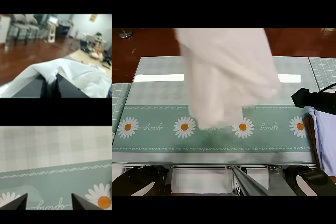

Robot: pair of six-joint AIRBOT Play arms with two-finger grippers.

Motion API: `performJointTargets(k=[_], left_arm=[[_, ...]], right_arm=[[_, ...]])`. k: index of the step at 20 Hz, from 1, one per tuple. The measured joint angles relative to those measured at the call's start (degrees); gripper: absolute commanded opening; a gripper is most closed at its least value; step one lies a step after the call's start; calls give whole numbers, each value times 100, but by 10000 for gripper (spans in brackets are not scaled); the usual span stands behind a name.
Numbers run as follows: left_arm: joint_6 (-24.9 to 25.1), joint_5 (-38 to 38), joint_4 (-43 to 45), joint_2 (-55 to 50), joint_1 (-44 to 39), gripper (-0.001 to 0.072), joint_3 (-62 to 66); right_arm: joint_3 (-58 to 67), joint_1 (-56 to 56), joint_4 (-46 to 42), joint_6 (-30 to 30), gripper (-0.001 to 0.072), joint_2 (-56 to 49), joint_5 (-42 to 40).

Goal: Fold the shirts.

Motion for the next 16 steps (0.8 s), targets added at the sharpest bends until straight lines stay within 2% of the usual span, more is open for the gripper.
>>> performJointTargets(k=[5, 10, 11, 12, 13, 16], left_arm=[[-166, -22, -20, -44, -354, 30, -1827], [-326, -872, 553, -22, 136, 35, -3995], [-361, -1032, 671, -26, 330, 128, -4393], [-413, -1113, 758, -39, 516, 468, -4721], [-501, -1204, 831, -63, 706, 700, -5005], [-614, -1523, 1078, -116, 1279, 702, -5270]], right_arm=[[0, 0, -20, 50, 629, 42, 20], [-72, 0, 173, 52, 630, -118, 2], [-114, 0, 258, 35, 631, -205, 0], [-164, 0, 345, 13, 631, -323, -17], [-203, 0, 446, -24, 633, -461, -42], [-175, -111, 833, -326, 634, -990, -192]])
